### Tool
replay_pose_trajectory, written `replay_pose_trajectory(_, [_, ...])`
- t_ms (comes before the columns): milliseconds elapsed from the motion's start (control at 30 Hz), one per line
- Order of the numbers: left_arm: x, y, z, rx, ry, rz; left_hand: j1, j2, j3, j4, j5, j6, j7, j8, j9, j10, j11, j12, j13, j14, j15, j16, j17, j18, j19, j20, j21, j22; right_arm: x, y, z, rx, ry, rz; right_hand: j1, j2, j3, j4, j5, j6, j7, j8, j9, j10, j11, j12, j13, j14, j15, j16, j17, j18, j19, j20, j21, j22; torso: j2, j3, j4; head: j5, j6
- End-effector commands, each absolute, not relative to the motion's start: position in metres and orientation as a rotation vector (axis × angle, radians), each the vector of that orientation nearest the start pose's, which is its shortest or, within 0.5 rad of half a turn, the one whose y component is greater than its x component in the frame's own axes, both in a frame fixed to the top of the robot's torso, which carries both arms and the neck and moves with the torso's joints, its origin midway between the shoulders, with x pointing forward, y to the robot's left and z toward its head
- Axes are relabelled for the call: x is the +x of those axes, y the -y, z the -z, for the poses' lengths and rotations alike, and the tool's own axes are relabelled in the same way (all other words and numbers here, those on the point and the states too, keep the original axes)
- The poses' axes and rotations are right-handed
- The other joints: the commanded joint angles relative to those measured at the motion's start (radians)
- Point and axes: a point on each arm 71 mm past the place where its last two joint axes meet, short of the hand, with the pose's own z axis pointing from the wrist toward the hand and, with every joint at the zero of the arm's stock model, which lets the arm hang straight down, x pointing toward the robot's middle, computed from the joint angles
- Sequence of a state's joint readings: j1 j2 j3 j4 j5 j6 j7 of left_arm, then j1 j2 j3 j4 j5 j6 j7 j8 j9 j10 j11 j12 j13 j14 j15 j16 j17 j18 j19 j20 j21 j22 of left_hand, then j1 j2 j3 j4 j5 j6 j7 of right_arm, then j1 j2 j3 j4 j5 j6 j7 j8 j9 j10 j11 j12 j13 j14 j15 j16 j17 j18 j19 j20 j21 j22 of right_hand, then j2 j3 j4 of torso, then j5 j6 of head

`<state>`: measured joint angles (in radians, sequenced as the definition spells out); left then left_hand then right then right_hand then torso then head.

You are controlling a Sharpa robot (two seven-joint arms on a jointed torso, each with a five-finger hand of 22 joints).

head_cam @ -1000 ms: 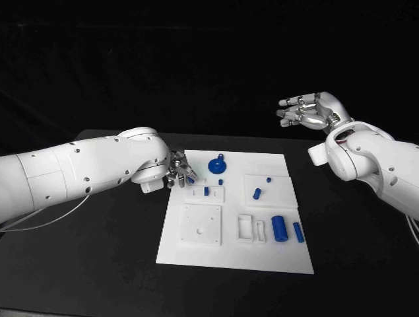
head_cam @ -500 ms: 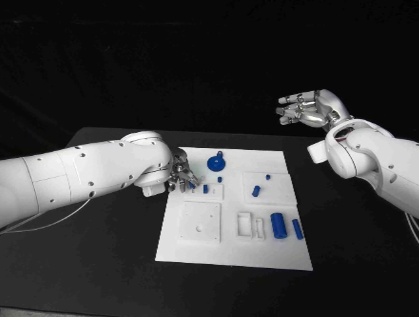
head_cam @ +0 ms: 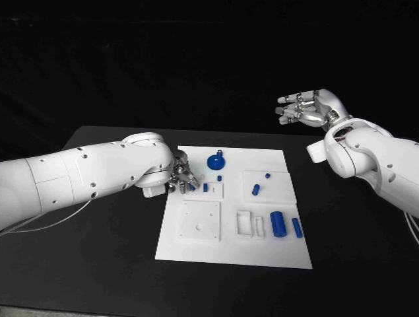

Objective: Assemble the parts on the task board

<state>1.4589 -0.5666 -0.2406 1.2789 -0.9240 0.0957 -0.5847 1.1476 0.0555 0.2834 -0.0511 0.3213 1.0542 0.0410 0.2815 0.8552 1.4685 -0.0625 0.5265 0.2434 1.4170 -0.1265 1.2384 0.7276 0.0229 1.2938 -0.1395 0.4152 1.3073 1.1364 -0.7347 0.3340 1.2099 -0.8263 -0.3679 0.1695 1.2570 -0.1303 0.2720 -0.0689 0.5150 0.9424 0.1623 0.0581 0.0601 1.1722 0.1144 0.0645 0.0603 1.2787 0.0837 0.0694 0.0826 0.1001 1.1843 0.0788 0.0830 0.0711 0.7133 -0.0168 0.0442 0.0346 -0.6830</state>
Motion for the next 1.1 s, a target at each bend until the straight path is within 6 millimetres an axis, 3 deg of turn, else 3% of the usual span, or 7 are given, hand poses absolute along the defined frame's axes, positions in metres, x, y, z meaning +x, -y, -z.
replay_pose_trajectory(33, [0.5378, -0.1583, 0.1771, -0.171, -2.273, 0.283, 0.011, 0.007, 0.054, -0.054, -0.023, 0.054, -0.047, -0.009, -0.005, 0.045, -0.007, 0.003, -0.001, 0.002, 0.003, 0.002, 0.001, 0.009, 0.001, 0.007, 0.002, 0.020, 0.5638, 0.2640, 0.1031, 0.565, -1.285, -1.059, -0.006, 0.001, -0.004, 0.000, 0.006, -0.001, -0.003, 0.001, -0.001, -0.007, 0.001, -0.003, -0.001, -0.006, -0.001, -0.004, -0.001, 0.010, -0.007, -0.001, 0.000, -0.002, 0.000, -0.0002, 0.0014, -0.002, -0.001])
replay_pose_trajectory(67, [0.5378, -0.1583, 0.1771, -0.169, -2.270, 0.281, 0.014, 0.017, 0.053, -0.054, -0.057, 0.049, -0.046, -0.013, -0.008, 0.045, -0.006, 0.003, -0.001, 0.002, 0.004, 0.000, -0.001, 0.009, 0.001, 0.008, 0.002, 0.020, 0.5637, 0.2641, 0.1033, 0.565, -1.285, -1.059, -0.006, 0.001, -0.004, 0.000, 0.006, -0.001, -0.003, 0.001, -0.001, -0.007, 0.001, -0.003, -0.001, -0.006, -0.001, -0.004, -0.001, 0.010, -0.007, -0.001, 0.000, -0.002, 0.000, -0.0003, 0.0015, -0.002, -0.001])
replay_pose_trajectory(167, [0.5377, -0.1583, 0.1772, -0.164, -2.264, 0.277, 0.019, 0.024, 0.042, -0.056, -0.071, 0.048, -0.045, -0.017, -0.017, 0.045, -0.006, 0.002, -0.001, 0.002, 0.004, -0.001, -0.001, 0.009, 0.001, 0.008, 0.002, 0.020, 0.5637, 0.2641, 0.1036, 0.565, -1.286, -1.059, -0.006, 0.001, -0.004, 0.000, 0.006, -0.001, -0.003, 0.001, -0.001, -0.007, 0.001, -0.003, -0.001, -0.006, -0.001, -0.004, -0.001, 0.010, -0.007, -0.001, 0.000, -0.002, 0.000, -0.0004, 0.0013, -0.002, -0.001])
replay_pose_trajectory(1100, [0.5324, -0.1605, 0.1811, -0.111, -2.291, 0.218, 0.022, 0.027, 0.035, -0.064, -0.071, 0.051, -0.044, -0.018, -0.035, 0.045, -0.006, 0.002, -0.002, 0.003, 0.004, -0.001, 0.000, 0.010, 0.002, 0.008, 0.002, 0.020, 0.5632, 0.2656, 0.1083, 0.570, -1.292, -1.056, -0.009, 0.001, -0.004, 0.000, 0.007, 0.001, -0.003, 0.001, -0.001, -0.008, 0.001, -0.003, -0.001, -0.006, 0.000, -0.004, -0.002, 0.010, -0.007, -0.001, 0.000, -0.002, 0.001, 0.0000, 0.0010, -0.002, -0.005])
